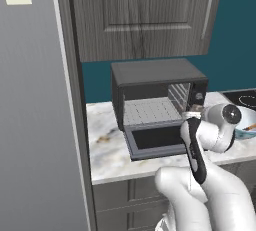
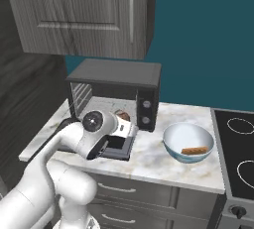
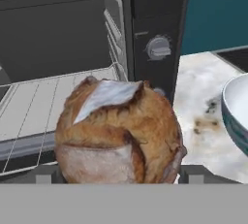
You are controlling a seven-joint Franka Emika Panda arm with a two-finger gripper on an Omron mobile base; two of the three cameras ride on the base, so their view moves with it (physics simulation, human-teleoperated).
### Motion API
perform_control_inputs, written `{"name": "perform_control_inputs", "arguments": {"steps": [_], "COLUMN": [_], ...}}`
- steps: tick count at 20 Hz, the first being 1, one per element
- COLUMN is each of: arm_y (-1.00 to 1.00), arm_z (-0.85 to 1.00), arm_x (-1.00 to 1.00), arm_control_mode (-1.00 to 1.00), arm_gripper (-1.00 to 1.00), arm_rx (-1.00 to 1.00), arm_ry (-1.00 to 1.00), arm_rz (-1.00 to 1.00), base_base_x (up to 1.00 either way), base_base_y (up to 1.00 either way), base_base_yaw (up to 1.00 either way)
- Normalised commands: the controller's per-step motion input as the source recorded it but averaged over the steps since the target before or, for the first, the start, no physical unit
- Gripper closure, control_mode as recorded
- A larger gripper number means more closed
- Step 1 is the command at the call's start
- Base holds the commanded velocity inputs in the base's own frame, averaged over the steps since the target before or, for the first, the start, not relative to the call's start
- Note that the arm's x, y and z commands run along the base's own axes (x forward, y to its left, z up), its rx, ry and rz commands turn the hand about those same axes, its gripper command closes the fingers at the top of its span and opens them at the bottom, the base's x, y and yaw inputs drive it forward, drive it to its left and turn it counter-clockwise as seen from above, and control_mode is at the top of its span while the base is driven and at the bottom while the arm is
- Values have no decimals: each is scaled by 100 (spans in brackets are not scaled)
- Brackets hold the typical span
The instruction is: Pick up the heated bread from the toaster oven and place it in the bowl. Then move the bread bowl to the dining counter.
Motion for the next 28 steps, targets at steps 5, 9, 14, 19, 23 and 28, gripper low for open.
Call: {"name": "perform_control_inputs", "arguments": {"steps": [5,9,14,19,23,28], "arm_y": [-72,-100,-100,-80,0,-39], "arm_z": [78,41,2,1,-3,-43], "arm_x": [-76,-12,44,59,6,13], "arm_control_mode": [-100,-100,-100,-100,-100,-100], "arm_gripper": [100,100,100,100,100,100], "arm_rx": [2,5,22,19,0,0], "arm_ry": [5,17,27,34,6,16], "arm_rz": [-25,-21,-6,-1,-2,-1], "base_base_x": [0,0,0,0,0,0], "base_base_y": [0,0,0,0,0,0], "base_base_yaw": [0,0,0,0,0,0]}}
